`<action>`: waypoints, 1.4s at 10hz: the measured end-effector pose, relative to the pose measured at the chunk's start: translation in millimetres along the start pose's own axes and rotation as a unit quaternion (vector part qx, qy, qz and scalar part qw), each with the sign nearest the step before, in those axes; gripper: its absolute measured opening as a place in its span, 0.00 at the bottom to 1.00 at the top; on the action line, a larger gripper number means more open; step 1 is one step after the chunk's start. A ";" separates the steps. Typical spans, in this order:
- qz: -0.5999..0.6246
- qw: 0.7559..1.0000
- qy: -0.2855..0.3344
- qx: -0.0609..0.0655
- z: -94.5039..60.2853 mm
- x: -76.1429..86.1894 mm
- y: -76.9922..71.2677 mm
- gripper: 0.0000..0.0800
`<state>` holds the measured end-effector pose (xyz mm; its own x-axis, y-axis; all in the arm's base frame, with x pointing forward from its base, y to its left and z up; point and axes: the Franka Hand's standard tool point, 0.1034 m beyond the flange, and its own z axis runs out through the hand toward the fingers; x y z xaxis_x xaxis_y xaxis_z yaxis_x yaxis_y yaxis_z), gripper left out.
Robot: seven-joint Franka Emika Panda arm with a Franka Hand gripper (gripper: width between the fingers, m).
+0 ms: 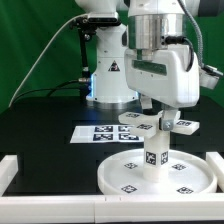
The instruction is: Assemble round table
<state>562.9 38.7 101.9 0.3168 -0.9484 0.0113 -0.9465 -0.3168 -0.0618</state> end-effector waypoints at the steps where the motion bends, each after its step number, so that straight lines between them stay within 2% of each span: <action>1: -0.048 0.999 -0.006 0.003 -10.6 0.7 -2.9 0.80; 3: -0.158 0.987 -0.008 0.015 -23.7 5.9 -6.9 0.81; 4: -0.241 0.970 -0.007 0.017 -25.2 4.5 -7.2 0.81; 5: -0.299 0.954 -0.005 0.016 -24.5 0.8 -7.8 0.81; 9: -0.416 0.909 0.000 0.014 -24.0 4.1 -7.1 0.81; 11: -0.596 0.803 0.007 0.007 -23.1 -2.4 -9.6 0.81; 12: -0.645 0.764 0.005 0.007 -22.3 -7.1 -9.8 0.81; 14: -0.681 0.732 0.012 0.007 -21.9 -4.8 -8.4 0.81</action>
Offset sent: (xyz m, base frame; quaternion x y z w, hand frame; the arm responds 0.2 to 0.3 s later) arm -0.0078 0.0127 0.0093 0.0237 -0.0364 -0.3230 0.9454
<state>568.0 45.8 124.2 0.9649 0.2472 0.0886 0.2470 -0.9689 0.0131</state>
